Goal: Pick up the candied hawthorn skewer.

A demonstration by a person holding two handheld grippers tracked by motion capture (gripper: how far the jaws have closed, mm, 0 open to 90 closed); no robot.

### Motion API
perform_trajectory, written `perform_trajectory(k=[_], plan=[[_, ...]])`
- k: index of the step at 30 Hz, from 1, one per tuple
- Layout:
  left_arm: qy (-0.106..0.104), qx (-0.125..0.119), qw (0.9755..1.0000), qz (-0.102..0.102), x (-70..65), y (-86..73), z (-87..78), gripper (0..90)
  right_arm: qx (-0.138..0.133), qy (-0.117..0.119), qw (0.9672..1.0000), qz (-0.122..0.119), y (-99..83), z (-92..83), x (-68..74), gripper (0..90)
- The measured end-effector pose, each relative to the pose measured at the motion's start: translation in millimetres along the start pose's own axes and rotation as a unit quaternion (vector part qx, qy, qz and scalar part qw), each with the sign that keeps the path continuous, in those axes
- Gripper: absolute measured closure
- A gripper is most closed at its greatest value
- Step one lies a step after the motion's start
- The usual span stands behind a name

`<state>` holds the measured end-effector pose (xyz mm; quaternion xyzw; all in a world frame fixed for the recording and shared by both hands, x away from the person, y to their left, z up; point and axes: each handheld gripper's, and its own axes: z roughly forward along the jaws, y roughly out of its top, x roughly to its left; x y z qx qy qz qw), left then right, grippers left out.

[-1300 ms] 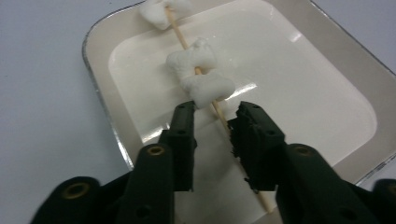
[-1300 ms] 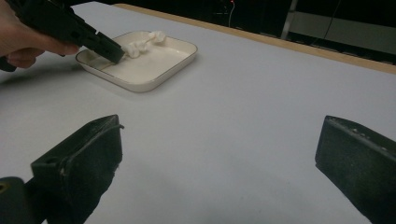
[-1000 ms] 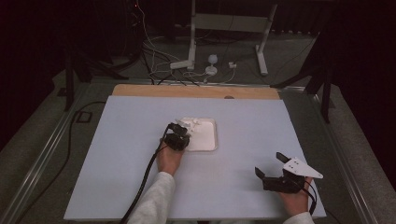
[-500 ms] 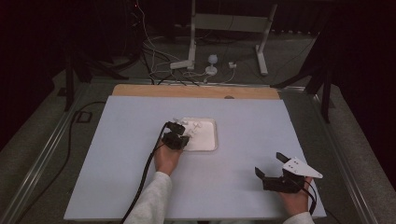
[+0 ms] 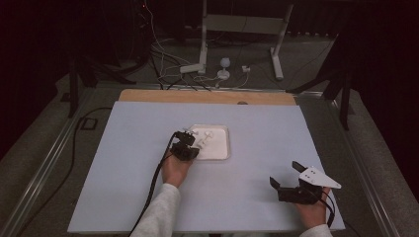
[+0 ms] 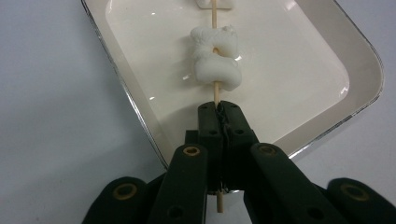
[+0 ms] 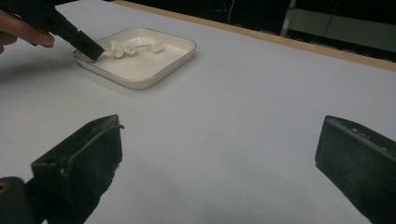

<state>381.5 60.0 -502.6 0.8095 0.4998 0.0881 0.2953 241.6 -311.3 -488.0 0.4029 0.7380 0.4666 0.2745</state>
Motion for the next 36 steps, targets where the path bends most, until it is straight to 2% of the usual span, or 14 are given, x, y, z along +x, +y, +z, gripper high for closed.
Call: perform_trajectory(k=[3,8,13,19,22,28,30,36], plan=[[-0.005,-0.006,1.0,0.001,0.8,-1.0,-2.5,90.0,-0.001,0.001,1.0,0.001,0.1,-0.2,0.0,0.6],[-0.008,-0.029,0.9995,0.006,2.6,-4.3,-11.8,90.0,-0.002,0.004,1.0,0.009,0.3,0.0,-0.6,0.6],[-0.017,-0.058,0.9981,0.004,4.9,-9.2,-22.4,90.0,0.002,0.004,1.0,0.008,1.0,1.6,0.4,0.7],[-0.024,-0.087,0.9959,-0.002,5.9,-16.3,-34.5,90.0,-0.014,0.014,0.9998,0.007,6.3,5.5,4.2,0.7],[-0.03,-0.099,0.9946,0.003,6.4,-19.8,-39.3,90.0,-0.019,0.024,0.9995,0.006,10.2,9.4,5.1,0.7],[-0.033,-0.125,0.9916,0.011,5.4,-26.5,-49.6,90.0,-0.045,0.047,0.9977,0.021,22.7,12.7,5.5,0.7],[-0.036,-0.13,0.9908,0.013,4.8,-28.3,-52.5,90.0,-0.051,0.063,0.9963,0.031,33.5,15.3,3.9,0.8],[-0.047,-0.15,0.9872,0.028,1.3,-34.8,-61.3,90.0,-0.064,0.087,0.9927,0.052,52.5,22.9,1.7,0.7]])
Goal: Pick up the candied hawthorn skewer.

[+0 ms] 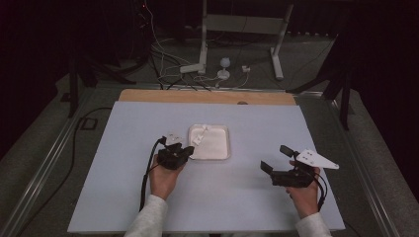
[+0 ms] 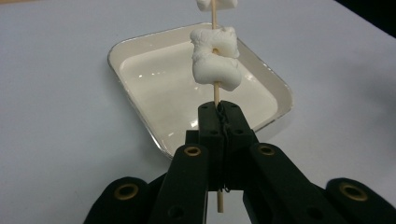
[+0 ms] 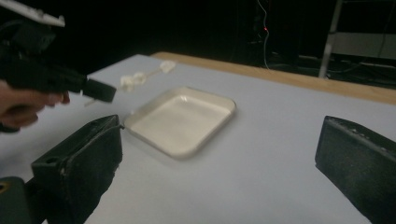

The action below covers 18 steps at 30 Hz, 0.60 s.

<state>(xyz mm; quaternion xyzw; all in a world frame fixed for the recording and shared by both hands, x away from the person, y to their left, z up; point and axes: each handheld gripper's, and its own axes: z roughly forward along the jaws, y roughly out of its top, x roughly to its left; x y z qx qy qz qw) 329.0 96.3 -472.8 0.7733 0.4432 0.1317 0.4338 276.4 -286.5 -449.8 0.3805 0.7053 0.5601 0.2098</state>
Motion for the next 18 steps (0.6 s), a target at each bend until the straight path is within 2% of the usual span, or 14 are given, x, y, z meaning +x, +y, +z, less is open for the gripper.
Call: perform_trajectory(k=[8,11,14,18], plan=[[-0.014,-0.021,0.9996,0.013,-2.8,-4.8,-10.0,90.0,0.015,0.006,0.9997,-0.018,24.9,18.9,7.1,0.6],[-0.019,-0.028,0.9993,0.015,-2.5,-5.6,-11.4,90.0,0.03,0.002,0.9995,-0.009,32.8,26.5,8.8,0.0],[-0.022,-0.035,0.999,0.016,-1.9,-5.9,-14.7,90.0,0.032,0.008,0.9995,0.001,40.7,33.7,9.9,0.0],[-0.026,-0.045,0.9985,0.019,-2.2,-6.6,-19.0,90.0,0.035,0.008,0.9993,-0.004,51.7,43.0,14.5,0.0]])
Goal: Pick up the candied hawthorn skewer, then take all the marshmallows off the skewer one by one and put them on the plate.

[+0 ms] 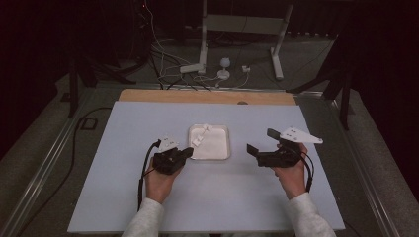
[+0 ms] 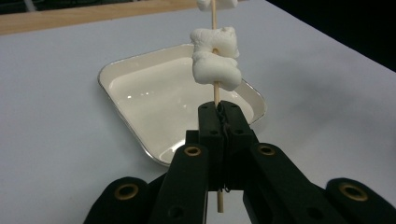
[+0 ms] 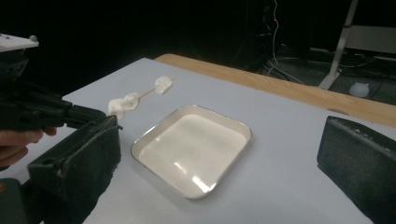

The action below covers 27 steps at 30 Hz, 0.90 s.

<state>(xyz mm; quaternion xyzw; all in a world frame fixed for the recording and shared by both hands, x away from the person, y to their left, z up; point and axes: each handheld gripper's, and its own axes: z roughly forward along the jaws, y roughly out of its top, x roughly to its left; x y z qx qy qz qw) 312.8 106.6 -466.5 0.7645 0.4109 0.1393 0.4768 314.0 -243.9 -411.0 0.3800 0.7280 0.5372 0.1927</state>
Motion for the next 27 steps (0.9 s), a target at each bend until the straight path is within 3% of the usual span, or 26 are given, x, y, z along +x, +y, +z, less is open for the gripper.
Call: perform_trajectory(k=[6,11,14,20,27], plan=[[-0.003,-0.014,0.9999,-0.004,1.5,0.5,-6.5,90.0,0.013,0.0,0.9999,-0.011,15.4,16.5,10.1,0.0],[-0.015,-0.025,0.9995,-0.016,2.0,0.8,-9.6,90.0,0.024,0.008,0.9997,-0.007,25.1,31.9,17.5,0.0],[-0.017,-0.026,0.9994,-0.012,0.8,1.3,-10.0,90.0,0.028,0.011,0.9995,-0.006,28.1,39.8,21.3,0.0],[-0.019,-0.035,0.9991,-0.012,-0.8,1.3,-10.1,90.0,0.029,0.032,0.9988,0.021,28.8,54.2,24.3,0.0],[-0.022,-0.042,0.9989,-0.001,-3.8,0.4,-10.3,90.0,0.066,0.055,0.9955,0.04,26.1,73.9,22.9,2.1]])
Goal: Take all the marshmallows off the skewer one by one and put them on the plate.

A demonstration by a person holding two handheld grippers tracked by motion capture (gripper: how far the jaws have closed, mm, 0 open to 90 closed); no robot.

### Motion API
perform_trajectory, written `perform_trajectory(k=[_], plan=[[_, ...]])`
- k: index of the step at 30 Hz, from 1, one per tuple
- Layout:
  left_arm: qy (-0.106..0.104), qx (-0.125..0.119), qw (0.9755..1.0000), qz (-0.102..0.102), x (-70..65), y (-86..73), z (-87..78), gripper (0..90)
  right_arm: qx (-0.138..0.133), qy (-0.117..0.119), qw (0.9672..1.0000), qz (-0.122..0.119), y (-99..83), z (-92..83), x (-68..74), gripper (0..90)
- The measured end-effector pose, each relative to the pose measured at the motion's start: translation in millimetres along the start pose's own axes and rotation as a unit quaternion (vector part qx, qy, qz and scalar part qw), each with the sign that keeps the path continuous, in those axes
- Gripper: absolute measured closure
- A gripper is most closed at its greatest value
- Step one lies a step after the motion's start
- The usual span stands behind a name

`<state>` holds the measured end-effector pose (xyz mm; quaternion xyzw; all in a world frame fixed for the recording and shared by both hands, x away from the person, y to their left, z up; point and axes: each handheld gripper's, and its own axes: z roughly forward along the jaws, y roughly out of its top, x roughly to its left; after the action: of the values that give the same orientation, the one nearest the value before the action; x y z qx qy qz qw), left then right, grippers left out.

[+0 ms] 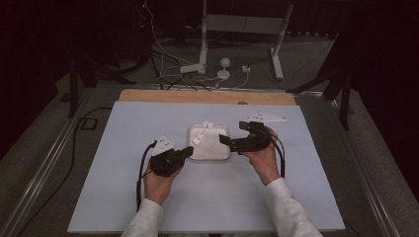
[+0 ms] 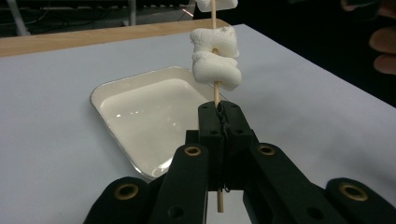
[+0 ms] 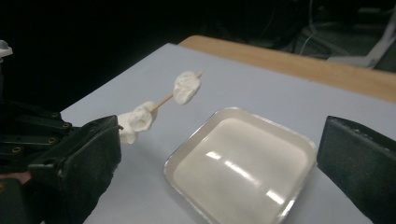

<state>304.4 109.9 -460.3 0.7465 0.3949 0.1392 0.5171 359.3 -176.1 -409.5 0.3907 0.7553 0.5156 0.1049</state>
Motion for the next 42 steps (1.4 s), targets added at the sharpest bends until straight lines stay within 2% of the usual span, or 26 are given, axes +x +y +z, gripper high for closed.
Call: perform_trajectory(k=[4,5,7,10,11,12,14,18,21,22,23,26,29,30,33,42], plan=[[-0.006,-0.003,1.0,0.005,-2.9,-0.6,1.8,90.0,0.013,0.019,0.9996,0.013,-1.8,10.1,-1.2,9.2],[-0.007,-0.003,0.9999,0.008,-3.7,-0.9,2.3,90.0,0.024,0.034,0.9989,0.023,-2.6,15.1,-2.3,17.4],[-0.012,-0.003,0.9998,0.014,-6.4,-1.5,3.8,90.0,0.029,0.054,0.9975,0.036,-2.8,19.1,-3.3,26.3],[-0.014,-0.003,0.9998,0.017,-7.7,-1.6,4.7,90.0,0.029,0.068,0.996,0.051,-1.4,23.5,-3.4,38.5],[-0.015,-0.002,0.9997,0.018,-8.1,-1.7,4.9,90.0,0.029,0.068,0.996,0.051,-1.4,23.5,-3.4,38.5],[-0.014,-0.003,0.9997,0.019,-8.5,-1.8,5.1,90.0,0.031,0.076,0.9947,0.062,-0.3,26.6,-3.2,43.9],[-0.015,-0.004,0.9997,0.02,-9.0,-2.0,5.1,90.0,0.032,0.078,0.9942,0.067,0.2,28.1,-3.0,45.6],[-0.019,-0.012,0.9994,0.026,-10.7,-2.1,4.7,90.0,0.033,0.091,0.9907,0.095,3.1,34.9,-4.2,51.3],[-0.023,-0.018,0.999,0.033,-12.2,-2.6,4.7,90.0,0.029,0.099,0.9885,0.11,3.6,37.2,-5.8,60.6],[-0.024,-0.019,0.999,0.034,-12.6,-3.0,5.0,90.0,0.029,0.099,0.9885,0.11,3.6,37.2,-5.8,60.6],[-0.025,-0.018,0.9989,0.036,-12.9,-3.4,5.4,90.0,0.028,0.109,0.9866,0.118,3.3,38.1,-6.6,66.6],[-0.025,-0.013,0.9988,0.04,-13.0,-5.5,7.5,90.0,0.018,0.126,0.9837,0.128,3.5,37.3,-6.7,74.5],[-0.027,-0.008,0.9986,0.046,-13.9,-6.8,9.5,90.0,0.014,0.129,0.9838,0.124,5.3,35.3,-5.2,76.7],[-0.027,-0.007,0.9984,0.048,-14.2,-7.0,9.9,90.0,0.012,0.124,0.9856,0.114,7.4,33.6,-2.3,77.7],[-0.028,-0.005,0.9982,0.054,-14.5,-7.1,9.5,90.0,0.004,0.118,0.9869,0.109,10.4,30.3,0.2,78.7],[-0.022,-0.007,0.9978,0.062,-11.5,-7.2,5.4,90.0,-0.013,0.108,0.9869,0.119,13.4,27.4,2.5,79.4]])
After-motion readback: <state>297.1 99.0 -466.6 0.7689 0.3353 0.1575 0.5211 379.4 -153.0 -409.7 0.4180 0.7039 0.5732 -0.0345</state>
